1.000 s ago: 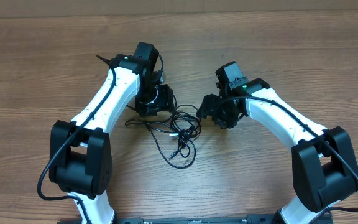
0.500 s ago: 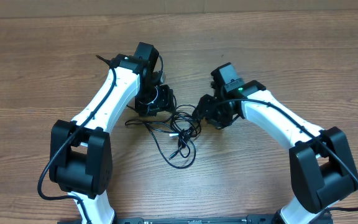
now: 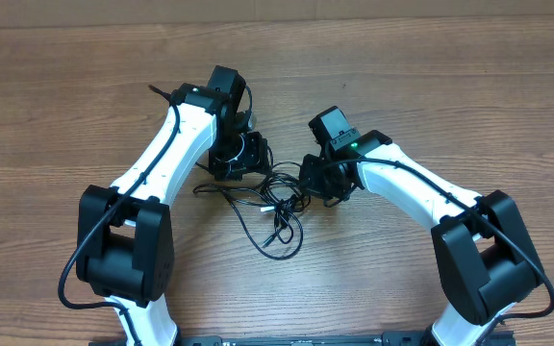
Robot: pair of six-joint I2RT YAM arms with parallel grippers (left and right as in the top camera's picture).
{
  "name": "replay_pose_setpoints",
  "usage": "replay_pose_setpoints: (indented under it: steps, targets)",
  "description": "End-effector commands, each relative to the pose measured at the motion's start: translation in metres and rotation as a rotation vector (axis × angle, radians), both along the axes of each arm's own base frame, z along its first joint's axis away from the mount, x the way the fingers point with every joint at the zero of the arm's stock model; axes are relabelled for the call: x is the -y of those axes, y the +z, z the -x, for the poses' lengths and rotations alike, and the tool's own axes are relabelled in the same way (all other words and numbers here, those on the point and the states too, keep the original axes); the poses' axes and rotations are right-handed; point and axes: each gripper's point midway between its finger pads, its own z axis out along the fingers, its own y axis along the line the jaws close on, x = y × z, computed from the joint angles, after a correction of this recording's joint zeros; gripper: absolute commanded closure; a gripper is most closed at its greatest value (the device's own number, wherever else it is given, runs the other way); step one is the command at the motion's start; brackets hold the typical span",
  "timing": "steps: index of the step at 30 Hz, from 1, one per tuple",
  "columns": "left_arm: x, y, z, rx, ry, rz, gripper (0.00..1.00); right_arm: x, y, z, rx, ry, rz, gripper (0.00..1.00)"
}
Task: Untangle cables
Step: 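Lower both grippers onto the cable pile and grasp strands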
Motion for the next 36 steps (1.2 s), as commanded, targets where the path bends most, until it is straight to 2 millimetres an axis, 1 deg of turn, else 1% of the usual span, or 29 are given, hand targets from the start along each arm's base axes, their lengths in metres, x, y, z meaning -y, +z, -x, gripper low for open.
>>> replay_pose_setpoints:
  steps: [1,4,6,8,9,11,13,16,18,21,24,25,26,27,28,30,32,34,36]
  targets:
    - [0.005,-0.002,-0.002,0.013,-0.052,0.013,0.38,-0.006,0.009,-0.008,0.019,0.007,-0.029,0.96]
    - [0.007,-0.001,-0.001,0.019,-0.082,0.027,0.37,-0.018,0.031,-0.019,0.067,0.056,-0.087,0.96]
    - [0.015,0.003,0.002,0.026,-0.134,0.08,0.37,-0.025,0.055,-0.03,0.115,0.086,-0.122,0.96]
    - [0.022,0.006,0.004,0.032,-0.172,0.132,0.38,-0.028,0.08,-0.038,0.155,0.093,-0.138,0.96]
    - [0.024,0.007,0.004,0.034,-0.177,0.141,0.38,-0.029,0.089,-0.04,0.169,0.097,-0.143,0.96]
    - [0.024,0.007,0.002,0.04,-0.177,0.142,0.38,-0.033,0.117,-0.044,0.218,0.125,-0.165,0.96]
    - [0.024,0.007,0.001,0.048,-0.178,0.144,0.38,-0.037,0.143,-0.045,0.262,0.153,-0.195,0.96]
    - [0.026,0.008,-0.002,0.061,-0.179,0.151,0.38,-0.044,0.177,-0.039,0.311,0.192,-0.265,0.96]
    - [0.028,0.009,-0.004,0.07,-0.18,0.16,0.37,-0.045,0.19,-0.036,0.333,0.199,-0.29,0.96]
    - [0.029,0.009,-0.007,0.084,-0.181,0.162,0.39,-0.044,0.21,-0.03,0.369,0.208,-0.32,0.96]
    - [0.029,0.009,-0.01,0.095,-0.181,0.164,0.45,-0.052,0.231,-0.021,0.387,0.246,-0.409,0.96]
    - [0.029,0.009,-0.011,0.102,-0.18,0.16,0.5,-0.056,0.24,-0.018,0.397,0.266,-0.453,0.96]
    - [0.028,0.008,-0.012,0.102,-0.174,0.152,0.57,-0.058,0.245,-0.017,0.404,0.277,-0.478,0.96]
    - [0.019,0.004,-0.015,0.095,-0.126,0.091,0.64,-0.059,0.256,-0.016,0.426,0.292,-0.52,0.96]
    - [0.012,0.001,-0.016,0.088,-0.095,0.049,0.65,-0.057,0.26,-0.019,0.438,0.288,-0.525,0.96]
    - [-0.007,-0.006,-0.018,0.076,-0.024,-0.065,0.65,-0.047,0.263,-0.026,0.458,0.261,-0.516,0.96]
    - [-0.025,-0.01,-0.018,0.073,0.028,-0.176,0.65,-0.034,0.26,-0.035,0.463,0.221,-0.488,0.96]
    - [-0.047,-0.013,-0.018,0.071,0.088,-0.302,0.65,-0.012,0.251,-0.047,0.457,0.148,-0.421,0.96]
    - [-0.064,-0.013,-0.016,0.07,0.135,-0.394,0.65,0.02,0.235,-0.06,0.444,0.047,-0.301,0.96]
